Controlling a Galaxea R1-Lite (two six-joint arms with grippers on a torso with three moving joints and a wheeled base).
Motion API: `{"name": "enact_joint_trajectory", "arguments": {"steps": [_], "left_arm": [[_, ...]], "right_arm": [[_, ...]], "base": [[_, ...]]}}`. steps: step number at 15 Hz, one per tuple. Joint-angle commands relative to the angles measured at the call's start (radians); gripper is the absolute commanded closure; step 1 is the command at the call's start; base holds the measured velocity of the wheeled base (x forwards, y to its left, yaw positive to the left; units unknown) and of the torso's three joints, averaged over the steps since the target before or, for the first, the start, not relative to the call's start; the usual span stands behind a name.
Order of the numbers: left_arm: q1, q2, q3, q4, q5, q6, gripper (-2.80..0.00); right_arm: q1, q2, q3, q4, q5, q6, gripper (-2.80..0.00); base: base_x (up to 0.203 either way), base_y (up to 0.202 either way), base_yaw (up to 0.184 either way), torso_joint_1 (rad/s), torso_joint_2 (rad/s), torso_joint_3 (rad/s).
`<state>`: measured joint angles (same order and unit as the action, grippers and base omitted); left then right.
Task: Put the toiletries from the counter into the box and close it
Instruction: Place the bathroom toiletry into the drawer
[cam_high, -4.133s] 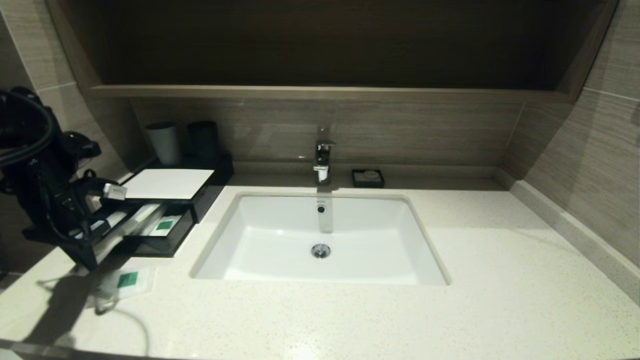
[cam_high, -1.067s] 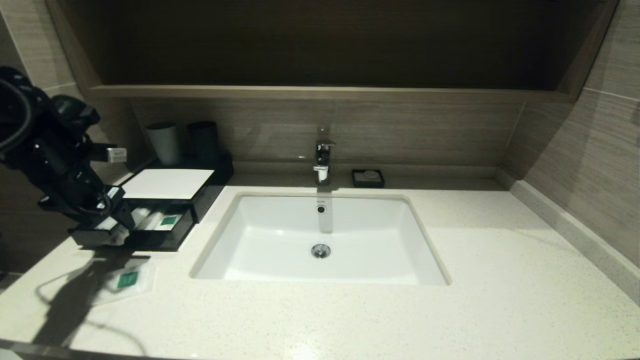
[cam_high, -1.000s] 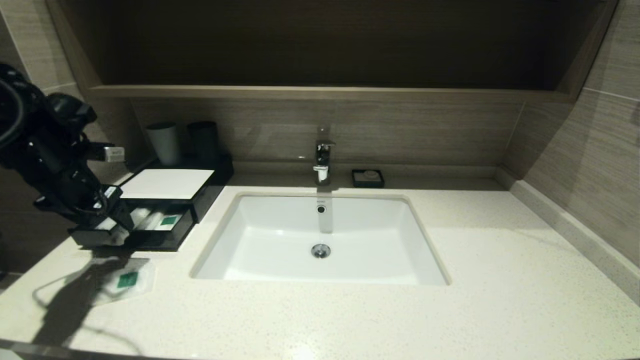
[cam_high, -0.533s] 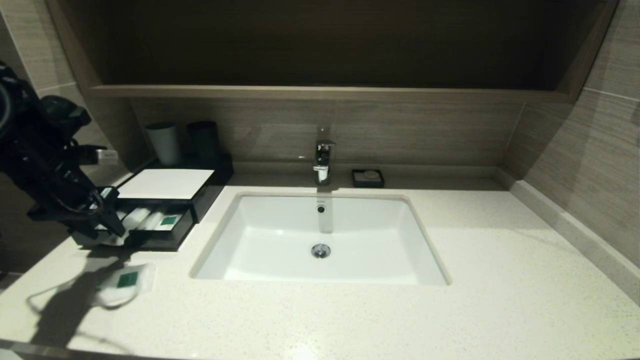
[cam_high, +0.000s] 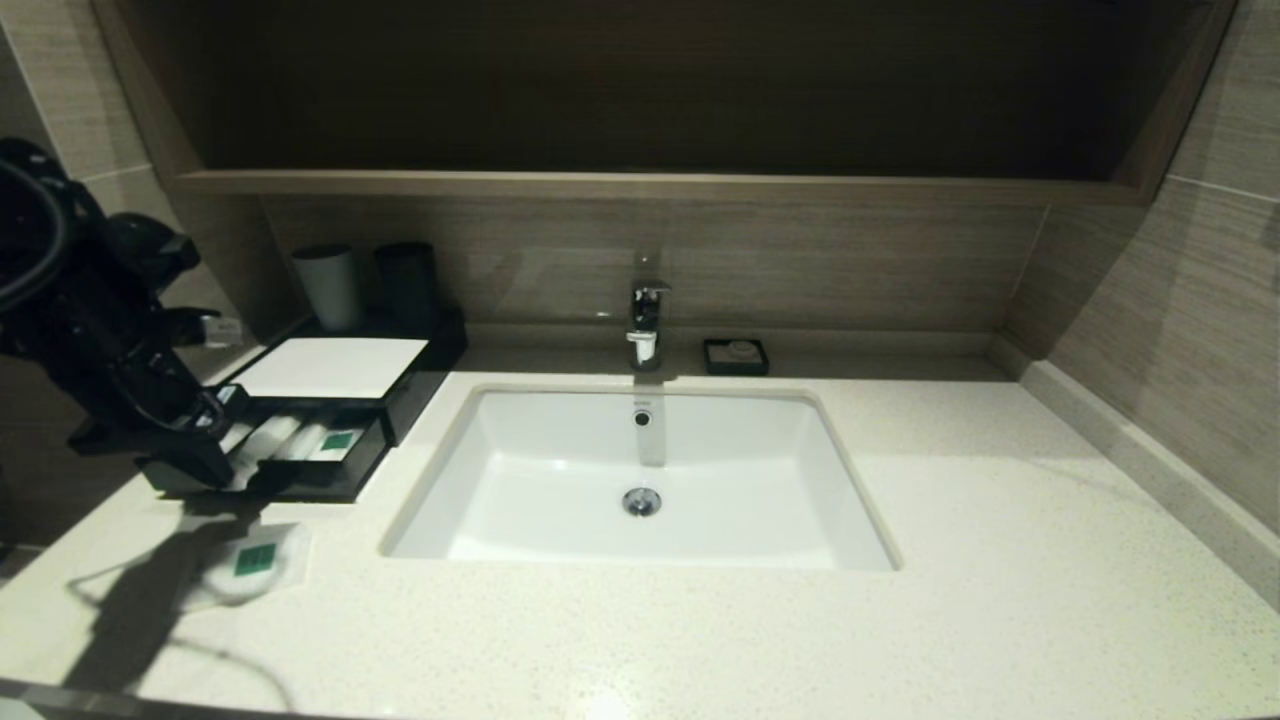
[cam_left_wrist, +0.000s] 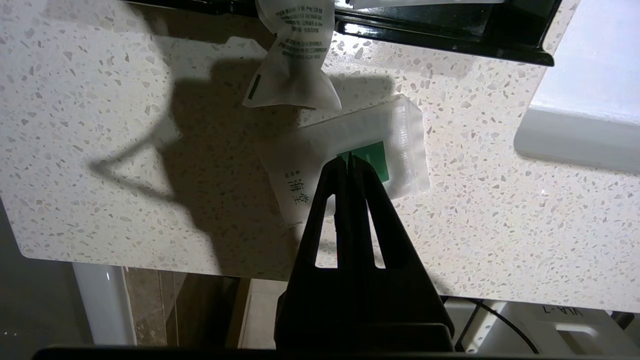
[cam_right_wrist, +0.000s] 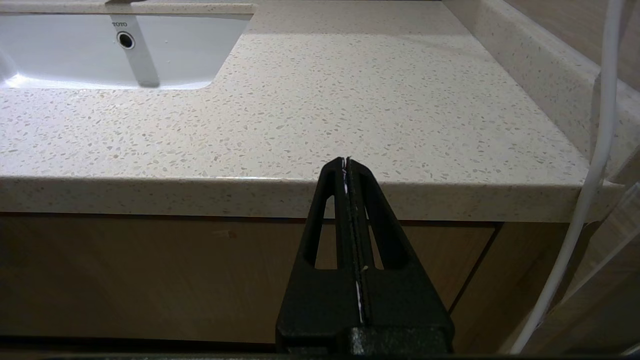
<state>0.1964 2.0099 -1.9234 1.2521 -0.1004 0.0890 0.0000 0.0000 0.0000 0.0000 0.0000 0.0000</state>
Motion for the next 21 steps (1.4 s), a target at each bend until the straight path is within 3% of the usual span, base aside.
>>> {"name": "enact_joint_trajectory", "arguments": {"steps": [1, 5, 21], "left_arm": [[0.003, 0.017, 0.0, 0.006, 0.006, -0.003, 0.0], [0.012, 0.027, 0.0, 0.001, 0.045, -0.005, 0.0], [0.015, 0.07, -0.003, -0.051, 0.047, -0.011, 0.0]], "right_arm": [[0.0, 0.0, 0.0, 0.0, 0.0, 0.0, 0.0], [0.0, 0.0, 0.0, 0.0, 0.0, 0.0, 0.0], [0.0, 0.0, 0.0, 0.0, 0.0, 0.0, 0.0]], "base": [[0.0, 0.0, 0.0, 0.0, 0.0, 0.0], [0.0, 0.0, 0.0, 0.0, 0.0, 0.0], [0.0, 0.0, 0.0, 0.0, 0.0, 0.0]]}}
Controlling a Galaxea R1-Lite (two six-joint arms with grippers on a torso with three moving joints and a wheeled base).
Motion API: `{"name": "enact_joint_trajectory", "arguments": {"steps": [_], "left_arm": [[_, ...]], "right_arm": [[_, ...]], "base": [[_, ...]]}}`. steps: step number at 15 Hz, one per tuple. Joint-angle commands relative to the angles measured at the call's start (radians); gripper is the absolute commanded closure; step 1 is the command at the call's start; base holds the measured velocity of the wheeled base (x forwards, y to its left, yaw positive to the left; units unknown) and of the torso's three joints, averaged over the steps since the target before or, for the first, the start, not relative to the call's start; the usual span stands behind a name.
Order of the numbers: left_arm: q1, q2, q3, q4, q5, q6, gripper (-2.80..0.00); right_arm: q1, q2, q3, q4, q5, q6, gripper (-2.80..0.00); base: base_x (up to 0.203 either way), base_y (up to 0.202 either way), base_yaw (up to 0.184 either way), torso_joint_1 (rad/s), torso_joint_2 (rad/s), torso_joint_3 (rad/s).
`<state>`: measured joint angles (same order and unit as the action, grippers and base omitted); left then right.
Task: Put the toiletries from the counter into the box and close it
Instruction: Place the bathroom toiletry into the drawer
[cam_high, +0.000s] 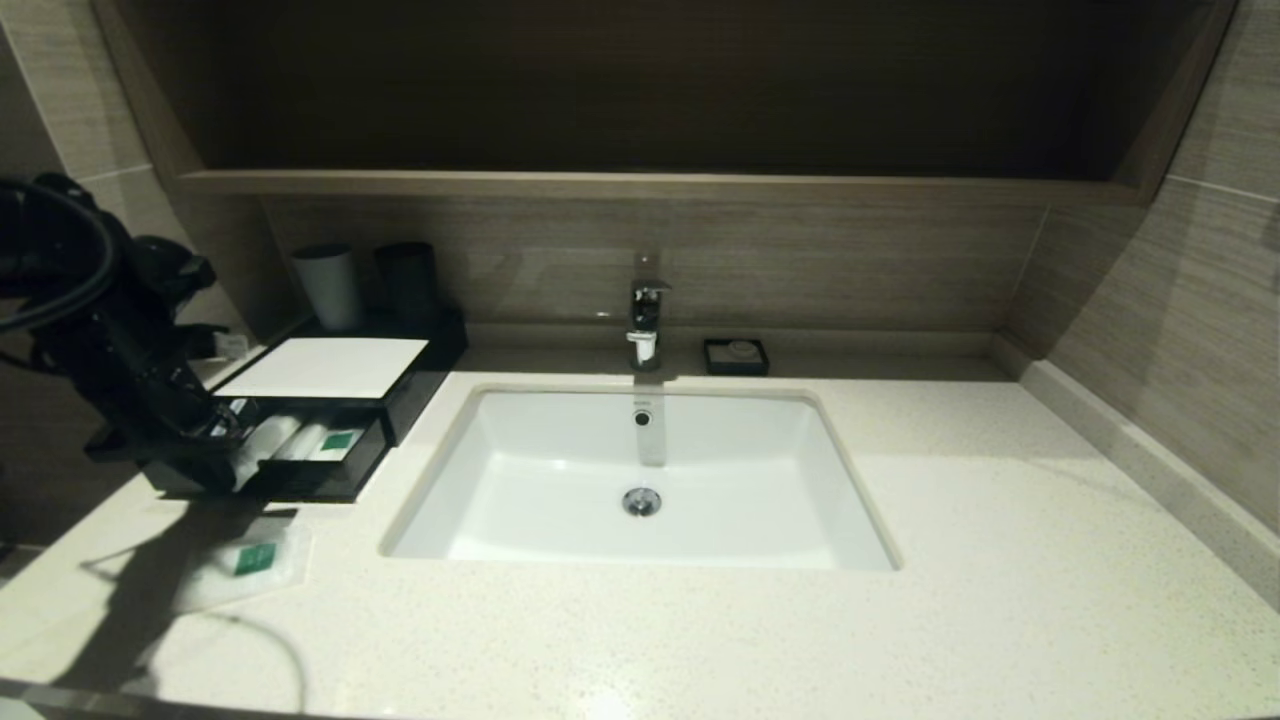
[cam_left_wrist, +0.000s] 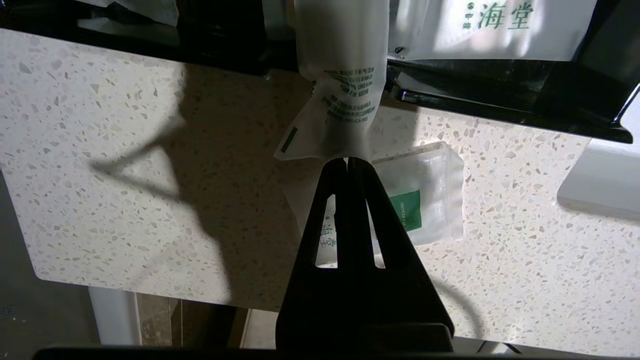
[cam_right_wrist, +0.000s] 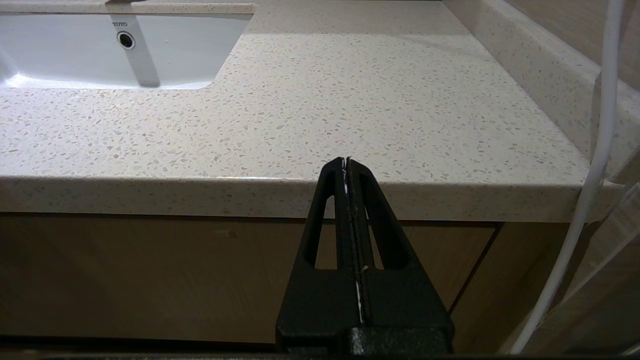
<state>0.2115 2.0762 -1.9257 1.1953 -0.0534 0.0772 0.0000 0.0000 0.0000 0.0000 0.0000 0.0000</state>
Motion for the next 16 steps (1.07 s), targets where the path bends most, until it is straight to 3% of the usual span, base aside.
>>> {"name": "enact_joint_trajectory", "arguments": {"steps": [1, 16], "left_arm": [[0.0, 0.004, 0.0, -0.004, 0.0, -0.008, 0.0], [0.0, 0.024, -0.001, -0.14, 0.001, -0.052, 0.0]], "right_arm": [[0.0, 0.0, 0.0, 0.0, 0.0, 0.0, 0.0], [0.0, 0.0, 0.0, 0.0, 0.0, 0.0, 0.0]], "base": [[0.0, 0.0, 0.0, 0.0, 0.0, 0.0], [0.0, 0.0, 0.0, 0.0, 0.0, 0.0]]}}
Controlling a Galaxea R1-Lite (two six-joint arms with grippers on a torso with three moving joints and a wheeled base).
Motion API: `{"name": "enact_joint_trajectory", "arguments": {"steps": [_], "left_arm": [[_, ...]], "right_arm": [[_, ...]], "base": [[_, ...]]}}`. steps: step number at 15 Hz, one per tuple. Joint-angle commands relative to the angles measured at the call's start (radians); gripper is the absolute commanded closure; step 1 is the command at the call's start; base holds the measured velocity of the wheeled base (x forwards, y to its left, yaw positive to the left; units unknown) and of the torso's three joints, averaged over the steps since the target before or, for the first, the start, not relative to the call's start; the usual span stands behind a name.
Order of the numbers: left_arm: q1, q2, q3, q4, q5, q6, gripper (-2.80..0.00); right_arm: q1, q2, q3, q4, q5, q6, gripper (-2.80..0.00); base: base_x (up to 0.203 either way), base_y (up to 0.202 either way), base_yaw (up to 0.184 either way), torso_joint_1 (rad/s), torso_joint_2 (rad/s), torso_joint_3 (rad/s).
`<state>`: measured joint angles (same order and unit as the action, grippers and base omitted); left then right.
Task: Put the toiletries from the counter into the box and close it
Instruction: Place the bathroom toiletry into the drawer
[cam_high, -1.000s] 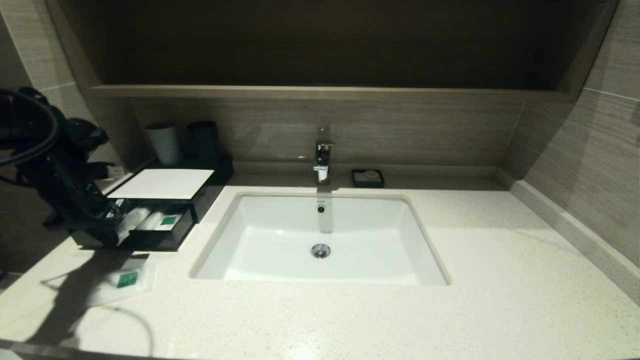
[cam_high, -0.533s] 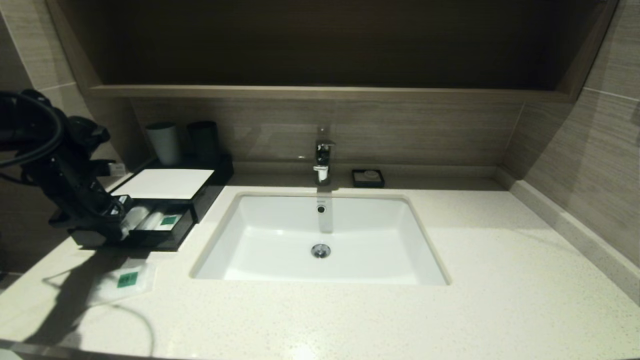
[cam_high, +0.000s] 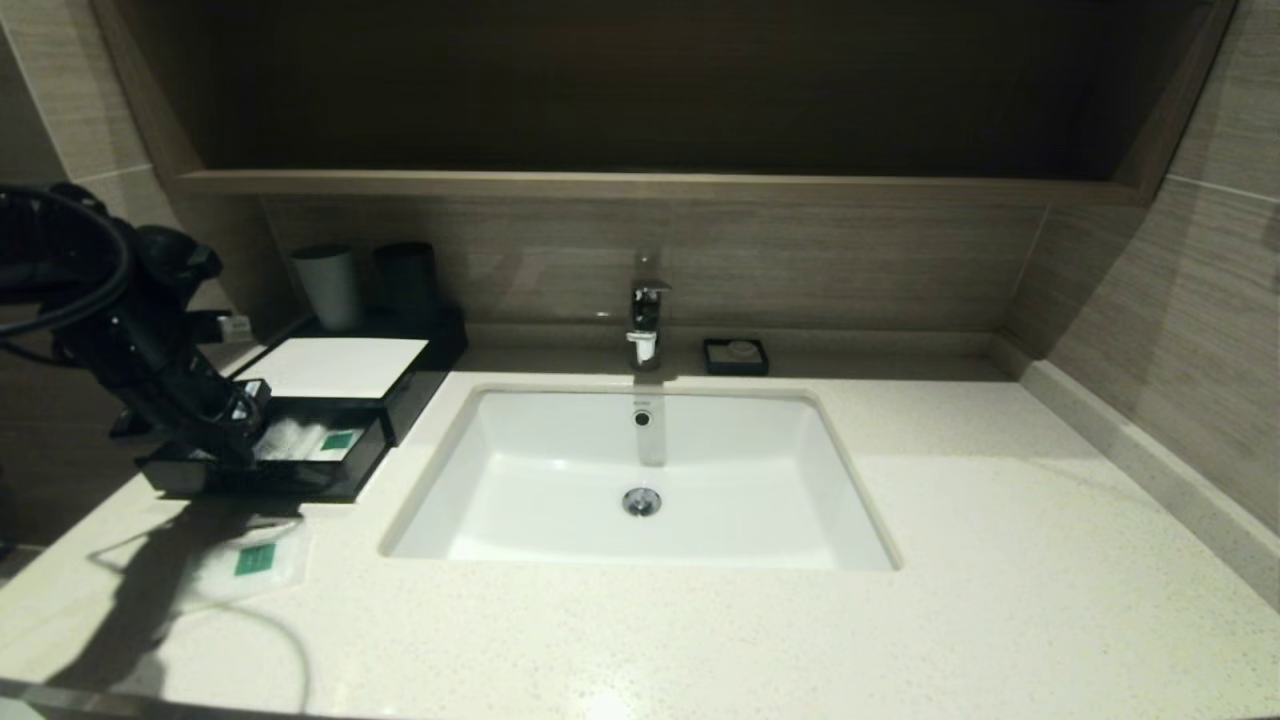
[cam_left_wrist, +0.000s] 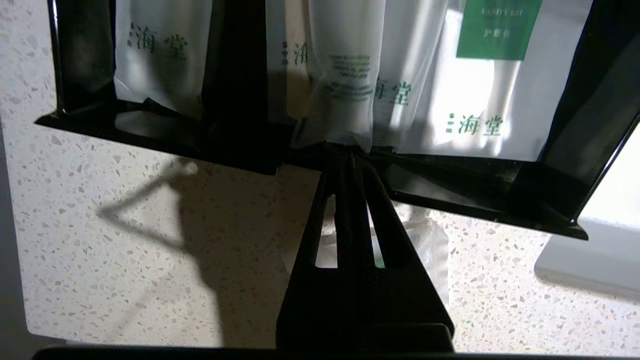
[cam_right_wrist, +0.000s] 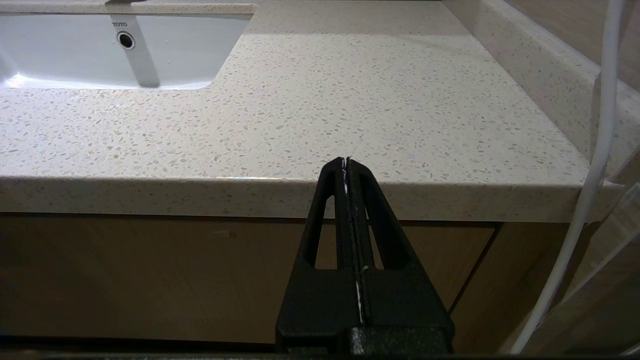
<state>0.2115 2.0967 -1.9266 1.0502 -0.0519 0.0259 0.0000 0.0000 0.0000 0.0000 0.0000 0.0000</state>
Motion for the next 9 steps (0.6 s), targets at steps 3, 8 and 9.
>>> {"name": "enact_joint_trajectory", "arguments": {"steps": [3, 8, 9], "left_arm": [[0.0, 0.01, 0.0, -0.01, 0.0, -0.002, 0.0], [0.001, -0.061, 0.0, -0.018, -0.005, -0.021, 0.0], [0.001, -0.093, 0.001, -0.01, -0.008, -0.021, 0.0]], "right_arm": [[0.0, 0.0, 0.0, 0.0, 0.0, 0.0, 0.0], [0.0, 0.0, 0.0, 0.0, 0.0, 0.0, 0.0], [0.0, 0.0, 0.0, 0.0, 0.0, 0.0, 0.0]], "base": [[0.0, 0.0, 0.0, 0.0, 0.0, 0.0], [0.0, 0.0, 0.0, 0.0, 0.0, 0.0], [0.0, 0.0, 0.0, 0.0, 0.0, 0.0]]}}
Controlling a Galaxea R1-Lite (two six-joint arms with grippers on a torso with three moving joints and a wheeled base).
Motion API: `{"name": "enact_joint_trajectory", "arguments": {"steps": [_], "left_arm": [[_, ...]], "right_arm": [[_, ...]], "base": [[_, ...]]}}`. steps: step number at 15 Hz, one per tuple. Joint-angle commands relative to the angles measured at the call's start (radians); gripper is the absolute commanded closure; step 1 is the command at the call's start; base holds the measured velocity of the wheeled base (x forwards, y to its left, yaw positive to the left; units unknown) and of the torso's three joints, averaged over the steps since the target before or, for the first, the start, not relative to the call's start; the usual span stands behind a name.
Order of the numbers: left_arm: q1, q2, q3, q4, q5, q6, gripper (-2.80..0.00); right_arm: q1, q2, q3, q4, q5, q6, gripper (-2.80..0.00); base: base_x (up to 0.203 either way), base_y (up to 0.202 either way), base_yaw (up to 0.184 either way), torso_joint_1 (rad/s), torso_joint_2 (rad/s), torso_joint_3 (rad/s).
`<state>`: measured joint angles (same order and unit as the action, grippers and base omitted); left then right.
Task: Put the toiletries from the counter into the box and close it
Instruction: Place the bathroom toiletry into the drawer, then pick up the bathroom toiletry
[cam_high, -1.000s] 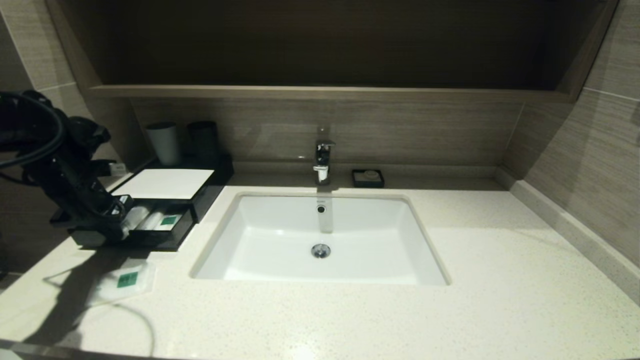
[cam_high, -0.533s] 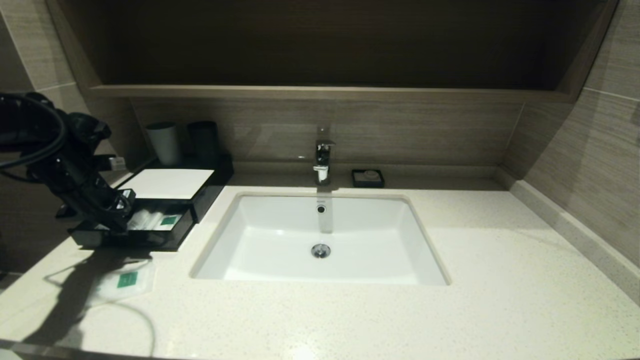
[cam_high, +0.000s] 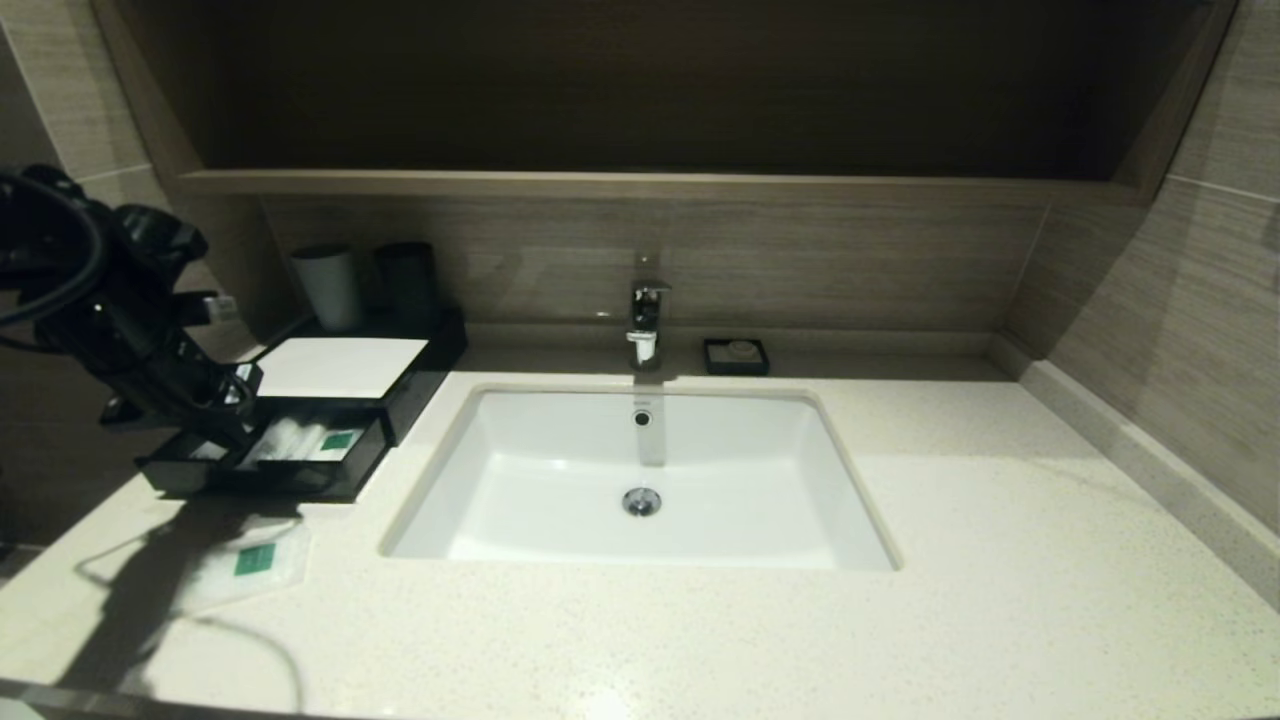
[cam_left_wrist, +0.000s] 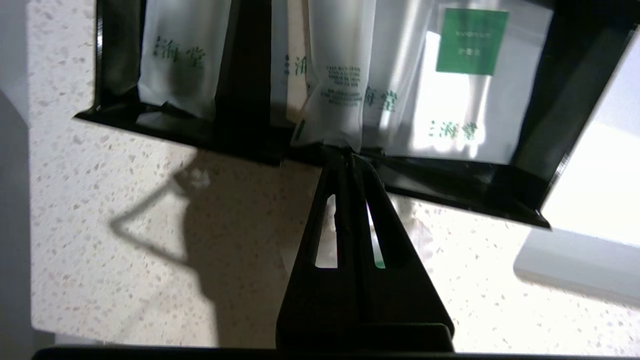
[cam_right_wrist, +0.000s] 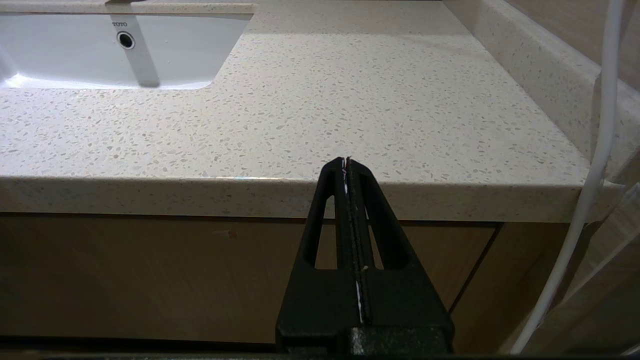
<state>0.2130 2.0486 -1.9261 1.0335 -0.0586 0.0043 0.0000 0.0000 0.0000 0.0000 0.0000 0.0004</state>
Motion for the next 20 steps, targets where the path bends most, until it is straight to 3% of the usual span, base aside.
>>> {"name": "enact_joint_trajectory", "arguments": {"steps": [1, 6, 13, 17, 18, 20], "left_arm": [[-0.001, -0.079, 0.001, 0.027, -0.002, 0.004, 0.0], [-0.001, -0.175, 0.064, 0.189, -0.01, -0.018, 0.0], [-0.022, -0.319, 0.335, 0.109, -0.055, -0.026, 0.0], [-0.03, -0.353, 0.374, 0.056, -0.035, -0.094, 0.0], [-0.03, -0.349, 0.372, 0.055, -0.018, -0.102, -2.8], [-0.03, -0.337, 0.375, 0.054, 0.003, -0.13, -2.8]], "right_arm": [[0.0, 0.0, 0.0, 0.0, 0.0, 0.0, 0.0], [0.0, 0.0, 0.0, 0.0, 0.0, 0.0, 0.0], [0.0, 0.0, 0.0, 0.0, 0.0, 0.0, 0.0], [0.0, 0.0, 0.0, 0.0, 0.0, 0.0, 0.0], [0.0, 0.0, 0.0, 0.0, 0.0, 0.0, 0.0], [0.0, 0.0, 0.0, 0.0, 0.0, 0.0, 0.0]], "base": [[0.0, 0.0, 0.0, 0.0, 0.0, 0.0], [0.0, 0.0, 0.0, 0.0, 0.0, 0.0], [0.0, 0.0, 0.0, 0.0, 0.0, 0.0], [0.0, 0.0, 0.0, 0.0, 0.0, 0.0], [0.0, 0.0, 0.0, 0.0, 0.0, 0.0], [0.0, 0.0, 0.0, 0.0, 0.0, 0.0]]}}
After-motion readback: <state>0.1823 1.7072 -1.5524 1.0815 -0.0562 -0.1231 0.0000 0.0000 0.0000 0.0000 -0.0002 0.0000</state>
